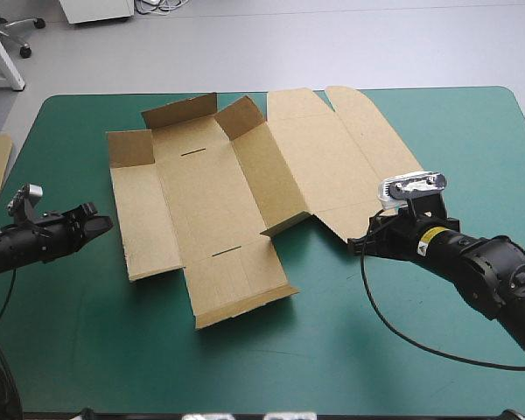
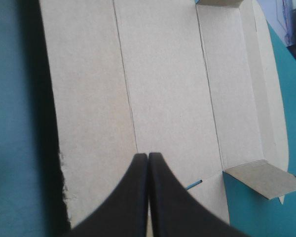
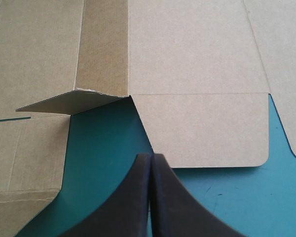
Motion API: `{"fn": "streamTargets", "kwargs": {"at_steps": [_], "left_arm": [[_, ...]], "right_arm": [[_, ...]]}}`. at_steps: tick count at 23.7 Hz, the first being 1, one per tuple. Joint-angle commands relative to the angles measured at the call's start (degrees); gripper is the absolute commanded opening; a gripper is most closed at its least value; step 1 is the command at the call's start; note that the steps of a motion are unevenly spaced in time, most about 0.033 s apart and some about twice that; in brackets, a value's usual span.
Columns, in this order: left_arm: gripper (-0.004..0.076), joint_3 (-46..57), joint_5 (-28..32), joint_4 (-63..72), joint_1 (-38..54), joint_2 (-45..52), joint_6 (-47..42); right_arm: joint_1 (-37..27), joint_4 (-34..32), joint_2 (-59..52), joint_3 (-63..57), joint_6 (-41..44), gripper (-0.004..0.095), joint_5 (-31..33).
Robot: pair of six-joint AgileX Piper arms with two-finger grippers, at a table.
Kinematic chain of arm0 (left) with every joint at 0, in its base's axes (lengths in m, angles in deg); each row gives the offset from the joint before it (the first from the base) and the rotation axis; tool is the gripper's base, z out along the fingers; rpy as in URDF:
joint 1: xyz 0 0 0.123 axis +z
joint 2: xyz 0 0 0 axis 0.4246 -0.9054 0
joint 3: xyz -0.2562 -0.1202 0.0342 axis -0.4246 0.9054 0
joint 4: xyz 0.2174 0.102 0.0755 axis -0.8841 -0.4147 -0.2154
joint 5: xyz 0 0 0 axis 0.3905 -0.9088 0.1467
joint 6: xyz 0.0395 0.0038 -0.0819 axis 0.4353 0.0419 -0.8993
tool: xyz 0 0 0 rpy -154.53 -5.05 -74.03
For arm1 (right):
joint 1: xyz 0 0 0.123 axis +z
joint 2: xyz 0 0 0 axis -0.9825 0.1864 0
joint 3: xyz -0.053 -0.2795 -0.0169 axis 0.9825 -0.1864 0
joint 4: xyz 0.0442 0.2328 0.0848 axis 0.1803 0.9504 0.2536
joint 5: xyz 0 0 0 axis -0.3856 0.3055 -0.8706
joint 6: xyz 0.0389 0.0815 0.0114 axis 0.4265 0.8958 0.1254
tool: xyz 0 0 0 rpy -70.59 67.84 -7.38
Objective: Fold the box
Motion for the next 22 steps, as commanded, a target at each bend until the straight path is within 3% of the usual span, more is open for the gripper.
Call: {"fn": "streamTargets", "kwargs": {"at_steps": [1,4,6,8,11,12,13,22], "left_arm": [[0.0000,-1.77,-6.05,5.12,2.43,-1.63,4.25],[0.0003,-1.77,-5.33,4.37,2.30,-3.17,8.58],[0.0080,-1.77,-4.80,4.35,2.30,-3.38,8.71],[0.0177,-1.77,-3.73,3.11,2.30,-3.38,8.58],[0.0384,-1.77,-1.19,1.16,2.30,-3.73,5.39],[0.0496,-1.77,-0.48,1.27,2.30,-3.73,3.28],[0.0530,-1.77,-0.04,1.27,2.30,-3.73,2.67],[0.0551,-1.77,-3.52,1.21,-1.11,-13.21,2.81]], "right_arm": [[-0.37,-0.61,-0.96,2.04,-0.93,-0.0034,-2.73],[-0.37,-0.61,-0.96,2.04,-0.93,-0.0034,-2.73],[-0.37,-0.61,-0.96,2.04,-1.30,-0.0034,-2.73],[-0.37,-0.61,-0.96,2.04,-1.26,-0.0034,-2.31],[-0.37,-0.61,-0.96,2.04,-1.49,-0.0034,-1.38],[-0.37,-0.61,-0.96,2.04,-1.49,-0.0034,-0.74],[-0.37,-0.61,-0.96,2.04,-1.49,-0.0034,-0.73],[-0.37,-0.41,-0.96,2.04,-1.37,-0.0034,0.25]]}}
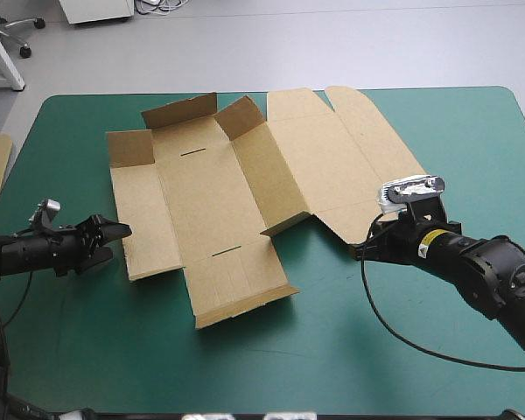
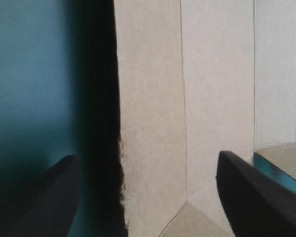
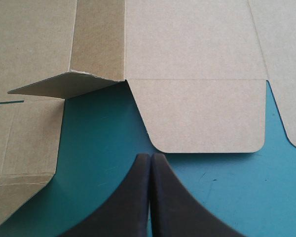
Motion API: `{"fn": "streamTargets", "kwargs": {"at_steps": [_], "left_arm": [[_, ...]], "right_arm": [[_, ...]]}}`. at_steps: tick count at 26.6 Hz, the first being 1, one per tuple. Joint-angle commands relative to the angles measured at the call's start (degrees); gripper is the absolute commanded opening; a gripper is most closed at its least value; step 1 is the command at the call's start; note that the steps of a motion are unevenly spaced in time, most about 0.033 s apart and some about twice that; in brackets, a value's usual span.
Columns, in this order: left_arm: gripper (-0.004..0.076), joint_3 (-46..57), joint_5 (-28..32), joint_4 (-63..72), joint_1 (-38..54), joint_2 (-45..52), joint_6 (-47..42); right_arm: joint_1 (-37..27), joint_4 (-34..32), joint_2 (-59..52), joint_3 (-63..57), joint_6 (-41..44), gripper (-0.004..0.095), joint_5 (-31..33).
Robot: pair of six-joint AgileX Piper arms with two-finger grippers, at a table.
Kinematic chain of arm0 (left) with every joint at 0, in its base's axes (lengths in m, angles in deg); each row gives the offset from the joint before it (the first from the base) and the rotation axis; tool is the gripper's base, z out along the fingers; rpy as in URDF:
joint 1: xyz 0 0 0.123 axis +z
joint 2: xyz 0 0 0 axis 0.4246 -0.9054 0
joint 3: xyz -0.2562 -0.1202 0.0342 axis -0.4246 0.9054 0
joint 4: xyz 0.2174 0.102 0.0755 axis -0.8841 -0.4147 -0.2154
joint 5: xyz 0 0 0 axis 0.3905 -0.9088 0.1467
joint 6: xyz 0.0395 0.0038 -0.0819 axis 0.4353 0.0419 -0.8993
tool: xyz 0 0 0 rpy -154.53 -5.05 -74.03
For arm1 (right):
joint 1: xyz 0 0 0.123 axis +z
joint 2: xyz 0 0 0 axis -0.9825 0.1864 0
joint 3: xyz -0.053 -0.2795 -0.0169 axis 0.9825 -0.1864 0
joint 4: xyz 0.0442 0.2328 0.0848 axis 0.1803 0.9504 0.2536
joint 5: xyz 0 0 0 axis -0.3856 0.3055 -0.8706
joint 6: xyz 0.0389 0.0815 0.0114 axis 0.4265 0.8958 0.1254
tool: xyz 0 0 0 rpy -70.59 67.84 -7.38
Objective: Fold the box
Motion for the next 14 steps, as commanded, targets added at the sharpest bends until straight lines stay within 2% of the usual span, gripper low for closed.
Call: {"fn": "streamTargets", "kwargs": {"at_steps": [1,8,14], "left_arm": [[0.0551,-1.59,-3.57,3.32,-0.85,-0.80,-0.18],[0.0551,-1.63,-6.02,5.44,-2.65,-2.55,1.49],[0.0551,-2.27,-5.74,3.80,-6.59,-3.75,1.98]], "right_arm": [[-0.37,-0.41,-0.96,2.04,-0.34,-0.0034,-2.08],[-0.37,-0.41,-0.96,2.04,-0.23,-0.0034,-1.44],[-0.37,-0.41,-0.96,2.04,-0.23,-0.0034,-1.10]]}}
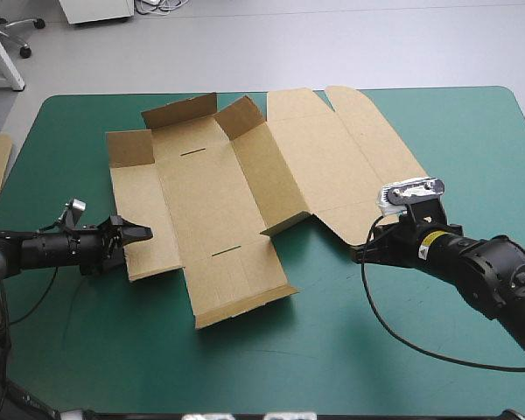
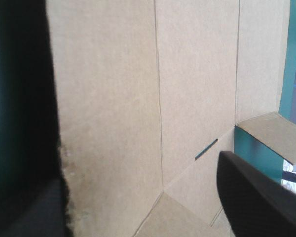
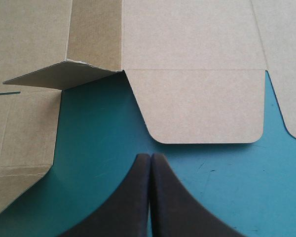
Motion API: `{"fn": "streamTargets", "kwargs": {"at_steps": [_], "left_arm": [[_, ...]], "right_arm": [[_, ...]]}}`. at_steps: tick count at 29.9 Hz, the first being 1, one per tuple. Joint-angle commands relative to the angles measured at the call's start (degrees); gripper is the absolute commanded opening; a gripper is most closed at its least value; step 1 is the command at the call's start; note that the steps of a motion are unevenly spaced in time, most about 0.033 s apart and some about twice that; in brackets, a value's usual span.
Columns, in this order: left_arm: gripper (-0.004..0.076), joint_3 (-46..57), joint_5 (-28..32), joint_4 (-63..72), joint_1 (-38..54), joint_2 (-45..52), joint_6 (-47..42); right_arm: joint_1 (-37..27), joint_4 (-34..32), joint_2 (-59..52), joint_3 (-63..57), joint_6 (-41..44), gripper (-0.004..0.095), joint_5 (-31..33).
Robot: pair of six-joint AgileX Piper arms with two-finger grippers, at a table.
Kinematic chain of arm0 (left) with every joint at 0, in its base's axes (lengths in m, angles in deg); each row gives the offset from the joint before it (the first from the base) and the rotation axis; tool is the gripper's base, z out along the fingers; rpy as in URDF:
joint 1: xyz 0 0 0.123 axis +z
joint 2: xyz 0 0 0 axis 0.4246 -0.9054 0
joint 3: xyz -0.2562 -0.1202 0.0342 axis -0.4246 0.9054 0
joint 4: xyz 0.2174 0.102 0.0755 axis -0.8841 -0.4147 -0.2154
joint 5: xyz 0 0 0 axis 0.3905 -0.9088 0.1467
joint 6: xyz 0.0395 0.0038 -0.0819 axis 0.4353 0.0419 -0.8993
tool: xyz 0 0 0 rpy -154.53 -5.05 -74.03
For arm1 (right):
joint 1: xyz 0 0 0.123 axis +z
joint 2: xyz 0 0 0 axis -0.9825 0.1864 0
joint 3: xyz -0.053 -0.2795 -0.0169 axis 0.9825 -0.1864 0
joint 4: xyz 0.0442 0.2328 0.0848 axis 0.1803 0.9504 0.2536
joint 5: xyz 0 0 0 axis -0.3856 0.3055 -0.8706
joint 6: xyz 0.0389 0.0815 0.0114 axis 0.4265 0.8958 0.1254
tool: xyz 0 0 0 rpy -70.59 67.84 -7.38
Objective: Fold the box
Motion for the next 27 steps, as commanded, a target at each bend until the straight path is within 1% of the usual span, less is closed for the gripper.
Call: {"fn": "streamTargets", "kwargs": {"at_steps": [1,5,11,14,17,20,22,27], "left_arm": [[0.0551,-2.02,-2.18,1.55,-1.86,1.48,0.28],[0.0530,-3.46,-2.63,1.55,-3.92,1.48,-0.02],[0.0494,-3.88,-1.21,1.55,-6.62,1.48,0.14],[0.0443,-3.88,-0.23,1.79,-6.71,1.48,0.14],[0.0330,-4.22,0.01,1.59,-6.71,1.48,0.33],[0.0148,-5.36,0.01,1.48,-6.71,1.48,0.48],[-0.0005,-6.45,-0.13,1.60,-6.71,1.48,1.65],[-0.0014,-9.35,-1.05,0.08,-6.71,1.48,2.48]], "right_arm": [[-0.37,-0.41,-0.96,2.04,-0.18,-0.0034,-2.75],[-0.37,-0.41,-0.96,2.04,-0.06,-0.0034,-2.75],[-0.37,-0.41,-0.96,2.04,-0.06,-0.0034,-2.75],[-0.37,-0.41,-0.96,2.04,-0.06,-0.0034,-2.62],[-0.37,-0.41,-0.96,2.04,0.39,-0.0034,-2.62],[-0.37,-0.41,-0.96,2.04,0.39,-0.0034,-2.62],[-0.37,-0.22,-0.96,2.04,0.39,-0.0034,-2.62],[-0.37,-0.22,-0.96,2.04,0.39,-0.0034,-2.14]]}}
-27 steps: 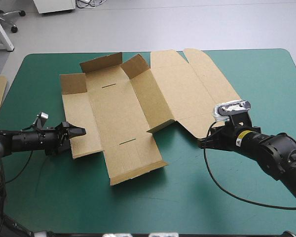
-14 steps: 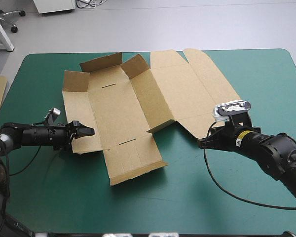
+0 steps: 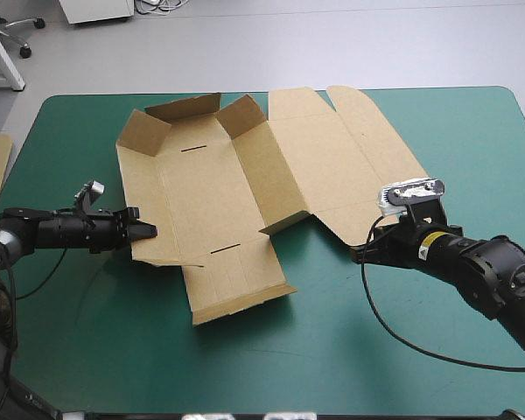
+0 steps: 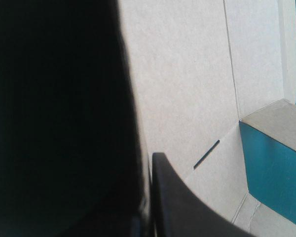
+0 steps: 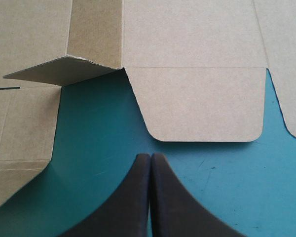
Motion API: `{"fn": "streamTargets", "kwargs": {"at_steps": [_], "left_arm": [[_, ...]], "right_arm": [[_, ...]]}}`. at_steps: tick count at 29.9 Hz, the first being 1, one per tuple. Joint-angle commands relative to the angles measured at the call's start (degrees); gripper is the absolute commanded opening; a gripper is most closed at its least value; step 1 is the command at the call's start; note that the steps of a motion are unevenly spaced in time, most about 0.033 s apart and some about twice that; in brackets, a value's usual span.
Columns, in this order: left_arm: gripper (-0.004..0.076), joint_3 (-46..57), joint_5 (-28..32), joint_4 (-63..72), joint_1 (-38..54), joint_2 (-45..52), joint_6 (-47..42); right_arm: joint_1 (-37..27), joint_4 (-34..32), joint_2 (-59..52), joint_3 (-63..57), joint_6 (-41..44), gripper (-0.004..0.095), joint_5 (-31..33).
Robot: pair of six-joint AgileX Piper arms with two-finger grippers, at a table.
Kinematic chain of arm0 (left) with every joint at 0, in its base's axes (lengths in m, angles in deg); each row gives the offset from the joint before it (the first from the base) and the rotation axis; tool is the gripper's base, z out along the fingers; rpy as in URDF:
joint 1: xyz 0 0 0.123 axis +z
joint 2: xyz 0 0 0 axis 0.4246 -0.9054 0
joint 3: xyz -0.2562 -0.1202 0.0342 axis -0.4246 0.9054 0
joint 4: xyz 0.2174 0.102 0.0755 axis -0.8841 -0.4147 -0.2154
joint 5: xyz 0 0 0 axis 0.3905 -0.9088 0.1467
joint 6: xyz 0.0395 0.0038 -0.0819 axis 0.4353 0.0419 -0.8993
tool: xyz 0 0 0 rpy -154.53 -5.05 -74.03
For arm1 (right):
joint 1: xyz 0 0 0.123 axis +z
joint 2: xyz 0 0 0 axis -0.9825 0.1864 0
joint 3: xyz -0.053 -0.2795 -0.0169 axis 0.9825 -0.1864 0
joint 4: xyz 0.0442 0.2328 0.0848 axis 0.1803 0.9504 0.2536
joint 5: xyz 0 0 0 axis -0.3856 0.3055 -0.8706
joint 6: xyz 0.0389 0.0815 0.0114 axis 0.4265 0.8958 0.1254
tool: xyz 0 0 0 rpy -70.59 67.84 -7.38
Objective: Fold the box
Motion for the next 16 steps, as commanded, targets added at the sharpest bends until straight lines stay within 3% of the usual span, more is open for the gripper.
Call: {"fn": "streamTargets", "kwargs": {"at_steps": [1,16], "left_arm": [[-0.0014,-3.47,-4.01,0.66,-0.25,2.26,0.82],[-0.0014,-11.07,-13.06,-10.56,-0.48,2.37,-4.53]], "right_arm": [[-0.37,-0.22,-0.96,2.04,-0.01,-0.0034,-2.26],[-0.37,-3.56,-0.96,2.04,-0.27,-0.0034,1.29]]}}
